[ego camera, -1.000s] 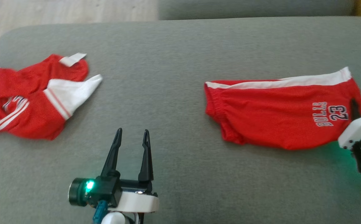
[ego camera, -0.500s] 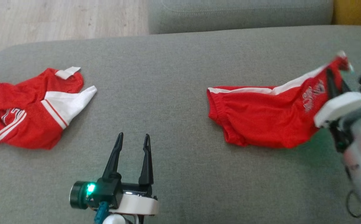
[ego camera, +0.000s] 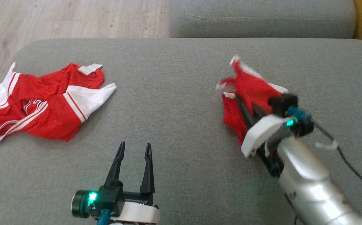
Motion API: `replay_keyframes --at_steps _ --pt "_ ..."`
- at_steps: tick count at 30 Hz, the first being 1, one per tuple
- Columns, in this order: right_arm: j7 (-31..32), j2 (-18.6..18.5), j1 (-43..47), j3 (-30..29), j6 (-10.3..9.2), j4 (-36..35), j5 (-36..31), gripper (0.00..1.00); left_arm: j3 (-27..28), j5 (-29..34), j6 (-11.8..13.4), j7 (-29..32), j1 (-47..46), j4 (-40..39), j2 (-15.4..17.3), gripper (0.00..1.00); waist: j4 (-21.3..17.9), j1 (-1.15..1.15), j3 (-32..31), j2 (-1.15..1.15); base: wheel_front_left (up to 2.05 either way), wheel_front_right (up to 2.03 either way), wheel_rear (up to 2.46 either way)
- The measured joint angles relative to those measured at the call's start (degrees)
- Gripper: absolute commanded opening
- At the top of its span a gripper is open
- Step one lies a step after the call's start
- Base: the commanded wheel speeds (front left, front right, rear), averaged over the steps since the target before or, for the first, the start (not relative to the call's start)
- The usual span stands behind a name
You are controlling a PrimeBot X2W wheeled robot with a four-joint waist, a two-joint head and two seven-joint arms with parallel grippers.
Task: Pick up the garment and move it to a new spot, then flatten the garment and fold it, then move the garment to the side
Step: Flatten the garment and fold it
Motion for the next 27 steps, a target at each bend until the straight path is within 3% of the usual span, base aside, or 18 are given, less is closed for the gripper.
replay_keyframes --at_steps 8,17,22,27 --pt "-2.8 -0.65 6.12 -1.16 0.0 -6.62 0.2 1.0 0.67 -0.07 0.78 0.0 0.52 0.38 0.01 1.0 -0.14 0.0 -1.74 0.0 0.0 0.0 0.0" --pt "-4.27 -6.15 17.89 -12.28 0.0 -23.54 -0.43 1.0 4.6 -0.04 1.71 0.0 5.97 -2.68 0.14 1.0 -3.94 0.0 -6.03 0.0 0.0 0.0 0.0" --pt "-4.28 -6.13 27.7 -17.94 0.0 -29.16 -2.54 1.0 6.54 0.54 1.69 0.0 7.16 -4.33 0.13 1.0 -5.43 -0.01 -8.25 0.0 0.0 0.0 0.0" --pt "-4.28 -4.91 36.51 -19.2 0.0 -30.0 -5.75 1.0 7.94 1.55 1.66 0.01 11.17 -4.34 0.18 1.0 -6.31 -0.01 -9.79 0.0 0.0 0.0 0.0"
